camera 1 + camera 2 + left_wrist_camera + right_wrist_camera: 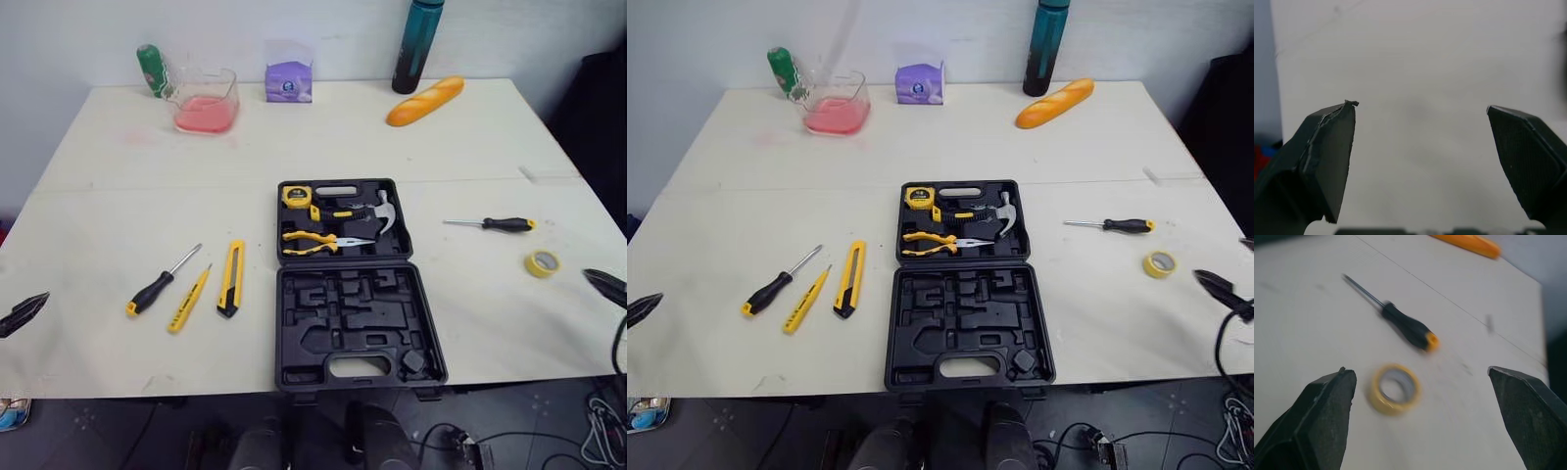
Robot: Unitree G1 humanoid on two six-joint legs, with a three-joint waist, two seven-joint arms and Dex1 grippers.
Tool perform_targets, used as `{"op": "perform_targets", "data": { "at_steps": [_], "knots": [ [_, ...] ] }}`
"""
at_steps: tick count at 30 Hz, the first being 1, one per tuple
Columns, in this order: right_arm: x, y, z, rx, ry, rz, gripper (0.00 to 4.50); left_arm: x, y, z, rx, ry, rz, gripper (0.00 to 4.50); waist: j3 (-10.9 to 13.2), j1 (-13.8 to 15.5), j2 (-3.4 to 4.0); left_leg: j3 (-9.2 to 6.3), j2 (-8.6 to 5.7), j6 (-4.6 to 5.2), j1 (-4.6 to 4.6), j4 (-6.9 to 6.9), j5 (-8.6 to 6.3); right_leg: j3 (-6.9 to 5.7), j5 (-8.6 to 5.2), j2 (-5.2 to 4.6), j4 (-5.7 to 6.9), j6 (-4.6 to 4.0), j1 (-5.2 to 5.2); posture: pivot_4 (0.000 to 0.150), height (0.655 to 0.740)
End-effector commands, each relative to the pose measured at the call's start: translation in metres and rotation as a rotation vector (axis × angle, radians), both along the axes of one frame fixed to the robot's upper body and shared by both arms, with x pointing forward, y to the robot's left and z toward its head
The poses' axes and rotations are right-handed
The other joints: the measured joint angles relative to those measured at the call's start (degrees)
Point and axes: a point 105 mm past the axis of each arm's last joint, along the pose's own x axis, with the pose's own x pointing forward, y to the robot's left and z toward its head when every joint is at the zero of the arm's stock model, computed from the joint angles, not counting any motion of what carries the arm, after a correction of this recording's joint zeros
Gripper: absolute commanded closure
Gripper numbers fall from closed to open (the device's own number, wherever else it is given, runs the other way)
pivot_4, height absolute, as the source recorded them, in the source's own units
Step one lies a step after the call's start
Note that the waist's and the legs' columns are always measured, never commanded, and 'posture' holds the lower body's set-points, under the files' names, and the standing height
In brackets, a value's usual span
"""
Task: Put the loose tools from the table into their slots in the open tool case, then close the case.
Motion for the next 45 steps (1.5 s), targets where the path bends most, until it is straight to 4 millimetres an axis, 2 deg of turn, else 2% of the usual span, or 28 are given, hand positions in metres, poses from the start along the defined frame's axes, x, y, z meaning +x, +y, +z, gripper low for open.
{"op": "perform_targets", "data": {
  "at_steps": [1, 5, 7, 10, 12, 14, 19, 23, 31, 36, 39, 41, 42, 44, 45],
  "knots": [
    [0.002, 0.049, 0.029, 0.079, -0.079, 0.212, 0.04, 0.005, -0.035, 0.014, -0.056, 0.061, -0.089, 0.0, 0.03, 0.29, 0.06, 0.0, 0.01, 0.01, -0.01, 0.0, 0.01, 0.0, 0.0, 0.01, 0.07, 0.0, -0.01, 0.15, 0.7349],
    [-0.002, 0.106, 0.031, 0.106, -0.101, 0.448, 0.04, -0.001, -0.063, 0.004, -0.128, 0.265, -0.15, 0.0, 0.04, 0.66, 0.07, -0.05, 0.0, 0.24, -0.08, 0.0, 0.14, -0.03, 0.0, 0.04, 0.0, -0.01, -0.04, 0.15, 0.7349],
    [-0.005, 0.124, 0.032, 0.11, -0.105, 0.523, 0.04, -0.002, -0.067, 0.001, -0.133, 0.312, -0.149, 0.0, 0.04, 0.68, 0.07, -0.05, 0.0, 0.25, -0.07, 0.02, 0.14, -0.02, 0.0, 0.06, -0.02, -0.01, -0.01, 0.15, 0.7349],
    [-0.01, 0.156, 0.035, 0.135, -0.115, 0.669, 0.04, 0.005, -0.076, 0.002, -0.148, 0.335, -0.148, 0.0, 0.04, 0.8, 0.08, -0.04, -0.03, 0.26, -0.07, 0.04, 0.14, 0.0, 0.0, 0.05, 0.01, -0.01, -0.02, 0.15, 0.7349],
    [-0.017, 0.187, 0.037, 0.158, -0.134, 0.811, 0.04, 0.017, -0.086, -0.003, -0.129, 0.361, -0.16, 0.0, 0.04, 0.97, 0.06, -0.05, -0.03, 0.24, -0.06, 0.05, 0.15, 0.0, 0.0, 0.05, 0.07, -0.01, -0.04, 0.15, 0.7349],
    [-0.023, 0.206, 0.037, 0.179, -0.142, 0.893, 0.04, 0.027, -0.092, -0.007, -0.101, 0.379, -0.169, 0.0, 0.03, 1.3, 0.06, -0.08, -0.03, 0.12, -0.04, 0.06, 0.15, 0.0, 0.01, 0.07, 0.14, -0.03, -0.04, 0.15, 0.7349],
    [-0.03, 0.226, 0.03, 0.177, -0.124, 0.983, 0.04, 0.045, -0.098, -0.017, -0.032, 0.406, -0.17, 0.0, 0.03, 1.89, 0.06, -0.04, -0.04, 0.19, -0.14, 0.05, 0.19, -0.02, 0.01, 0.15, 0.01, -0.04, -0.12, 0.15, 0.7349],
    [-0.029, 0.23, 0.025, 0.199, -0.101, 0.979, 0.04, 0.051, -0.102, -0.034, -0.013, 0.468, -0.194, 0.0, 0.01, 1.91, 0.01, -0.02, -0.05, 0.24, -0.19, 0.06, 0.19, -0.16, 0.01, 0.22, -0.06, -0.04, -0.12, 0.15, 0.7349],
    [-0.031, 0.233, 0.019, 0.195, -0.08, 0.983, 0.04, 0.062, -0.113, -0.046, -0.016, 0.493, -0.242, 0.0, 0.01, 1.82, -0.01, 0.04, 0.02, 0.26, -0.18, 0.12, 0.18, -0.28, 0.01, 0.63, -0.05, -0.04, -0.13, 0.15, 0.7349],
    [-0.032, 0.231, 0.016, 0.183, -0.076, 0.976, 0.04, 0.065, -0.112, -0.054, -0.013, 0.509, -0.223, 0.0, 0.0, 1.93, -0.03, 0.1, 0.04, 0.26, -0.14, 0.16, 0.18, -0.14, 0.01, 0.64, 0.05, -0.04, -0.13, 0.15, 0.7349],
    [-0.031, 0.228, 0.014, 0.179, -0.08, 0.965, 0.0, 0.062, -0.111, -0.06, -0.011, 0.534, -0.225, 0.88, 0.0, 1.91, -0.03, 0.1, 0.04, 0.26, -0.13, 0.19, 0.19, -0.09, 0.01, 0.62, 0.08, -0.04, -0.13, 0.15, 0.7349],
    [-0.031, 0.226, 0.013, 0.176, -0.082, 0.961, 0.0, 0.06, -0.111, -0.063, -0.007, 0.538, -0.224, 1.74, 0.0, 1.85, -0.02, 0.13, 0.04, 0.26, -0.1, 0.19, 0.18, -0.06, 0.01, 0.62, 0.1, -0.04, -0.13, 0.15, 0.7349],
    [-0.031, 0.226, 0.013, 0.176, -0.082, 0.959, 0.0, 0.06, -0.11, -0.063, -0.004, 0.538, -0.221, 1.99, 0.0, 1.85, -0.02, 0.14, 0.04, 0.26, -0.08, 0.19, 0.18, -0.03, 0.01, 0.61, 0.12, -0.04, -0.13, 0.15, 0.7349],
    [-0.031, 0.225, 0.012, 0.174, -0.084, 0.955, 0.0, 0.06, -0.108, -0.065, -0.003, 0.54, -0.215, 2.95, 0.0, 1.86, -0.02, 0.15, 0.04, 0.26, -0.07, 0.19, 0.18, 0.01, 0.01, 0.5, 0.16, -0.04, -0.13, 0.15, 0.7349],
    [-0.031, 0.225, 0.012, 0.173, -0.086, 0.953, 0.0, 0.059, -0.107, -0.066, -0.003, 0.541, -0.211, 3.29, 0.0, 1.85, -0.02, 0.15, 0.04, 0.26, -0.06, 0.19, 0.18, 0.02, 0.01, 0.35, 0.17, -0.04, -0.13, 0.15, 0.7349]
  ]
}}
